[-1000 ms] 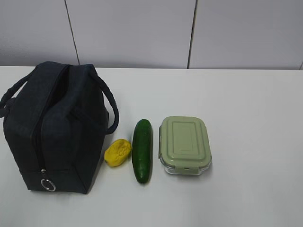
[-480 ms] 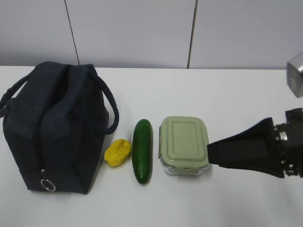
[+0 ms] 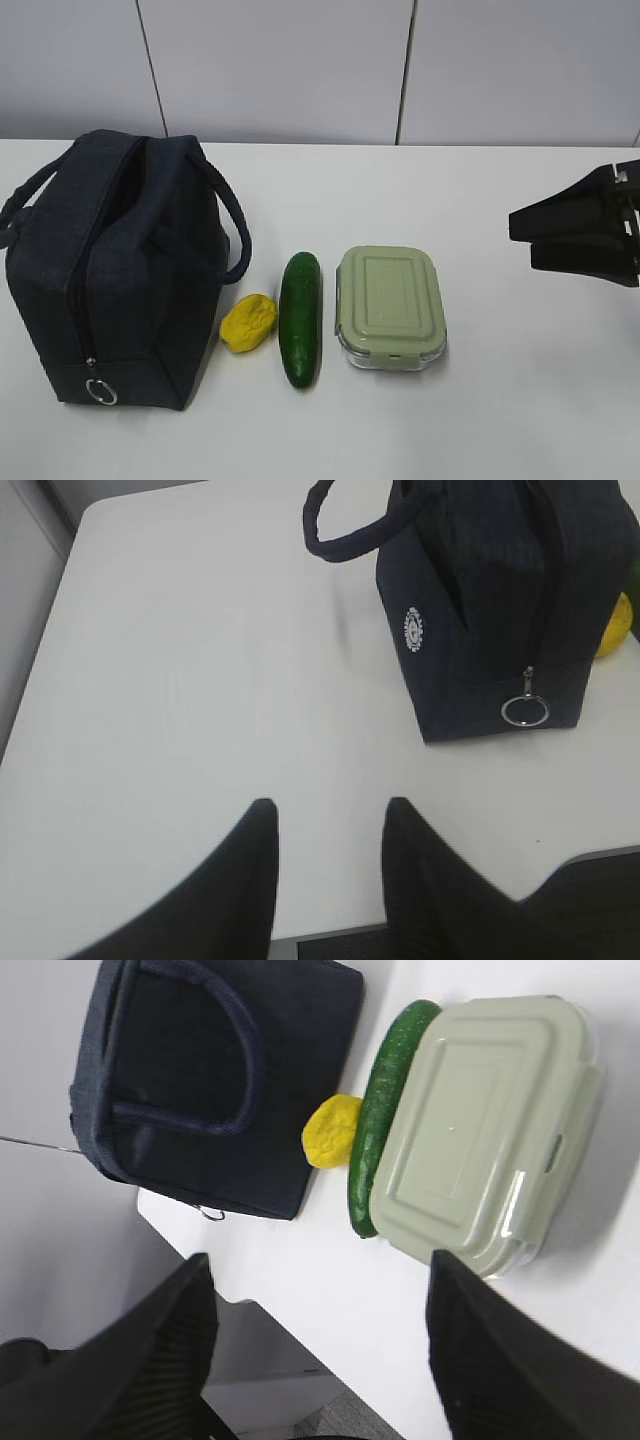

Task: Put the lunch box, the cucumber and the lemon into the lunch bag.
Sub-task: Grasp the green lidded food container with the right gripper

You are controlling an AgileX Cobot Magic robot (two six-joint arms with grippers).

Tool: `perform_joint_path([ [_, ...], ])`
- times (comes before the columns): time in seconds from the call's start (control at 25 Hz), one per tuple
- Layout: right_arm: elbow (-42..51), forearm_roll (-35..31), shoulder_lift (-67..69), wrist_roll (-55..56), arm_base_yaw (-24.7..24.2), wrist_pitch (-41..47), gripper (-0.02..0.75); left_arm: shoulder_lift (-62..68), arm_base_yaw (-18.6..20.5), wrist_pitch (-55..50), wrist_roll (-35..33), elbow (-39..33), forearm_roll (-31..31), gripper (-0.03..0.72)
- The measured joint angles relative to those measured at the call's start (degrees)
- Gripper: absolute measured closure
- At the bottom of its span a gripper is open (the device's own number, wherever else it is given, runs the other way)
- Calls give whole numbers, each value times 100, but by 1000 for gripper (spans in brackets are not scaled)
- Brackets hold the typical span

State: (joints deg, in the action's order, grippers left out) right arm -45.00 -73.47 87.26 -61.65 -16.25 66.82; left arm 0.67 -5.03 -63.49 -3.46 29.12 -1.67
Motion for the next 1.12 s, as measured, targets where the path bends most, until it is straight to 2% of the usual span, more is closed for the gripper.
perform_joint_path([
  [0.32, -154, 334, 611, 0, -36, 40, 146, 0, 0, 0, 0, 0, 0, 450],
  [0.76, -567, 187, 1701, -164, -36, 40, 136, 0, 0, 0, 0, 0, 0, 450],
  [1.12, -615, -329, 2504, -1328, 158, 3, 136, 0, 0, 0, 0, 0, 0, 450],
])
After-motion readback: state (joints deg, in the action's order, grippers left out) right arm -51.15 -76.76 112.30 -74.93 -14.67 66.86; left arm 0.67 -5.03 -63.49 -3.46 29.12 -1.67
